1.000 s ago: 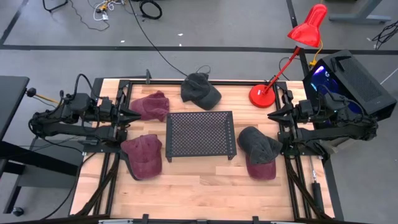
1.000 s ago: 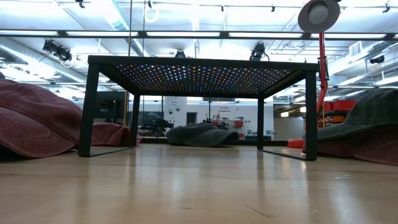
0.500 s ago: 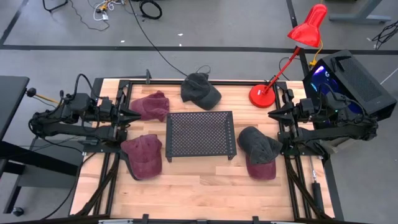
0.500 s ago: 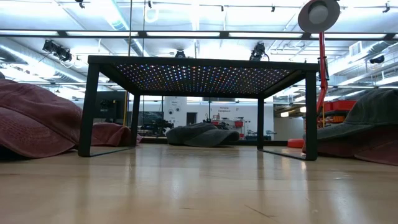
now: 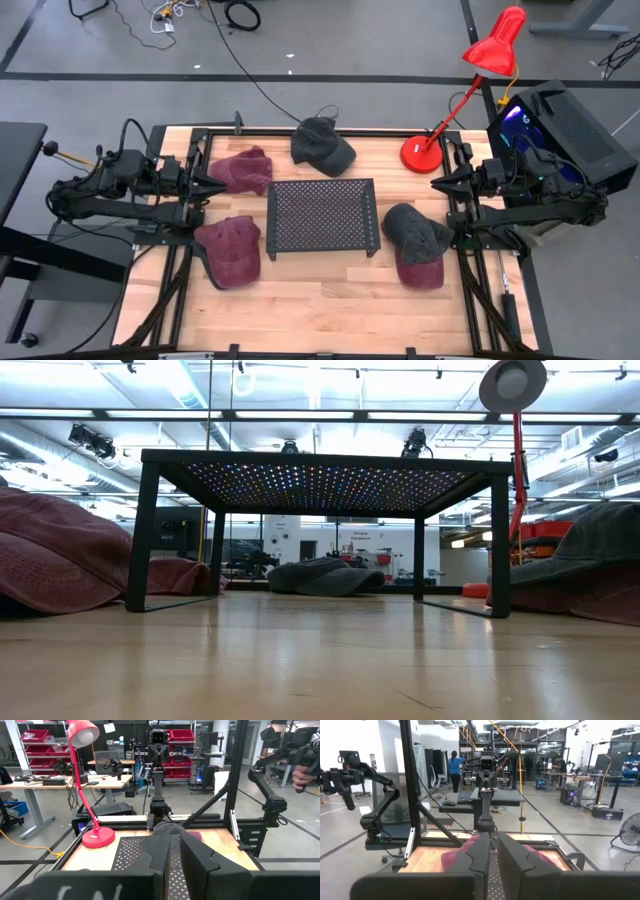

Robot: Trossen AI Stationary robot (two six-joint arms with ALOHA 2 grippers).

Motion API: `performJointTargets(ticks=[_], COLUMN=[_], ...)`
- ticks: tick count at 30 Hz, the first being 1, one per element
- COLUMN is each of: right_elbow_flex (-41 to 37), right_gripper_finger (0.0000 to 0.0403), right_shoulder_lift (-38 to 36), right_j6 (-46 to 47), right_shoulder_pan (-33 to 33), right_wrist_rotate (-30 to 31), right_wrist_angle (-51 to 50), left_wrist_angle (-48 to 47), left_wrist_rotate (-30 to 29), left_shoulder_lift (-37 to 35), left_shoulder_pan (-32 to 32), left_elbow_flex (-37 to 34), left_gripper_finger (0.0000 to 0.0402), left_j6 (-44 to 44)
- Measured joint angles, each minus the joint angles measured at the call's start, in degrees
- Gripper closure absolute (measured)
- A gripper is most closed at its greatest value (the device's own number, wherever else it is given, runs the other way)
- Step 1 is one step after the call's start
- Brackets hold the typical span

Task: Pick & Place hat
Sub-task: Put the bottom right black cap on the shelf

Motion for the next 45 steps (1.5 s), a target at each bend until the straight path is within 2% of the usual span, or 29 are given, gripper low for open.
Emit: performJointTargets(ticks=[19, 33, 45], right_elbow_flex=[0.0, 0.0, 0.0], right_gripper_finger=[0.0364, 0.0364, 0.0364], right_shoulder_lift=[0.0, 0.0, 0.0], right_j6=[-1.8, 4.2, 1.8], right_shoulder_pan=[0.0, 0.0, 0.0], right_wrist_rotate=[0.0, -0.2, 0.0], right_wrist_angle=[0.0, 0.0, 0.0], left_wrist_angle=[0.0, 0.0, 0.0], left_wrist_rotate=[0.0, 0.0, 0.0], left_shoulder_lift=[0.0, 0.0, 0.0], left_shoulder_pan=[0.0, 0.0, 0.0], left_elbow_flex=[0.0, 0.0, 0.0], left_gripper_finger=[0.0353, 0.0353, 0.0353], left_j6=[0.0, 0.0, 0.0])
